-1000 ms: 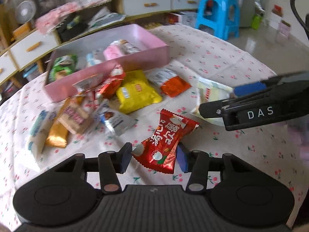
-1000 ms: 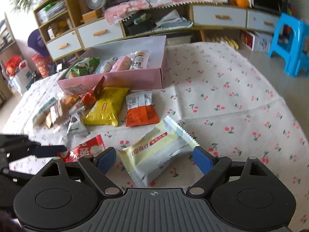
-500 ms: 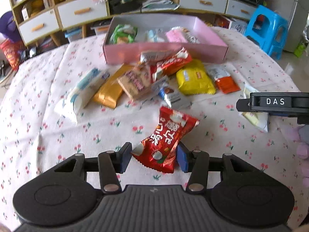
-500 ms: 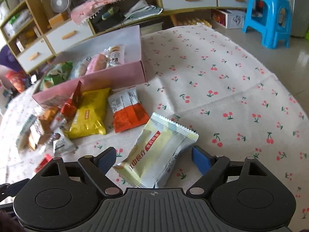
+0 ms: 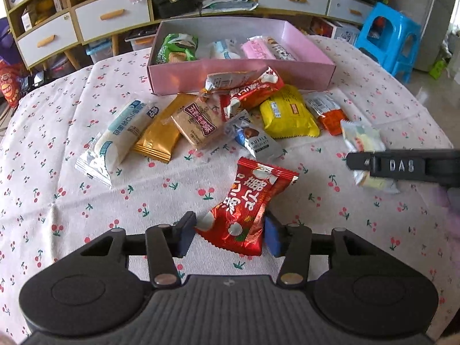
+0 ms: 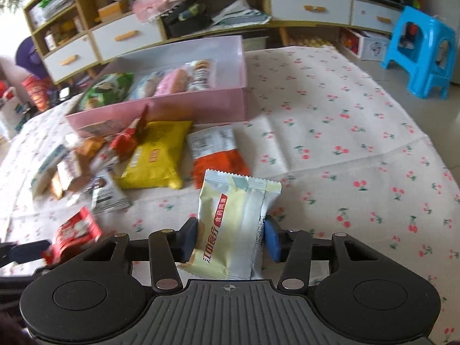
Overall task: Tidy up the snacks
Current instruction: 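Grasp the red candy bag with the left tool while the right tool grasps the cream bread pack, then lower the red candy bag into the box with left tool while right places cream pack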
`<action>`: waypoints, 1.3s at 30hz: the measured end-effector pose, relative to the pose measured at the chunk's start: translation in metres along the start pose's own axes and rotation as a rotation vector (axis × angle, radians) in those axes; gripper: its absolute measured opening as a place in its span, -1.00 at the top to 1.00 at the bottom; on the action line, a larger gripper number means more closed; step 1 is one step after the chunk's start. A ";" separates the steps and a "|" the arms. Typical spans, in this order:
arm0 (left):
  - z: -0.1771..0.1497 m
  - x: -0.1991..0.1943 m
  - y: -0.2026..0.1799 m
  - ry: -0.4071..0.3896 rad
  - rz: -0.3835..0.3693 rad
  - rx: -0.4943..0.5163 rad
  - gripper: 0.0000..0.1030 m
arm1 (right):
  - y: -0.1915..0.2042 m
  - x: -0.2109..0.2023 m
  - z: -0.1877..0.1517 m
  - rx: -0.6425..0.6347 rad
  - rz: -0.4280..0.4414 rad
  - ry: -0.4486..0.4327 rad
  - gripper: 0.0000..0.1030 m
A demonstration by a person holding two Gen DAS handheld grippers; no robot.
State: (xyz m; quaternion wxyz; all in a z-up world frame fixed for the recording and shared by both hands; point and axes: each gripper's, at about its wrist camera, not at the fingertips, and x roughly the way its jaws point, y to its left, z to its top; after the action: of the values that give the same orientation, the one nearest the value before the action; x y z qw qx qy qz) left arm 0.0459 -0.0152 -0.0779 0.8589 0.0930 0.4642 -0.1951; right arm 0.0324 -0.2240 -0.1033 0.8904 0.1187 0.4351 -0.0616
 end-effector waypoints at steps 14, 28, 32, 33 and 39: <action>0.017 -0.026 0.011 -0.060 -0.052 -0.090 0.16 | 0.013 -0.022 0.021 0.019 0.118 -0.029 0.09; 0.055 -0.034 0.030 -0.139 -0.045 -0.202 0.16 | 0.020 -0.035 0.060 0.066 0.143 -0.067 0.09; 0.065 -0.031 0.035 -0.149 -0.048 -0.235 0.16 | 0.019 -0.038 0.077 0.080 0.159 -0.090 0.09; 0.067 -0.030 0.037 -0.153 -0.046 -0.250 0.16 | 0.019 -0.038 0.082 0.083 0.166 -0.095 0.09; 0.079 -0.018 0.046 -0.170 -0.027 -0.326 0.16 | 0.016 -0.031 0.107 0.136 0.181 -0.093 0.09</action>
State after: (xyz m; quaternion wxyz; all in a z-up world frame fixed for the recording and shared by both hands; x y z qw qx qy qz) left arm 0.1168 0.0037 -0.0202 0.8961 -0.0704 0.4166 -0.1362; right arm 0.0986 -0.2366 -0.0126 0.9015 0.2144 0.3756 -0.0157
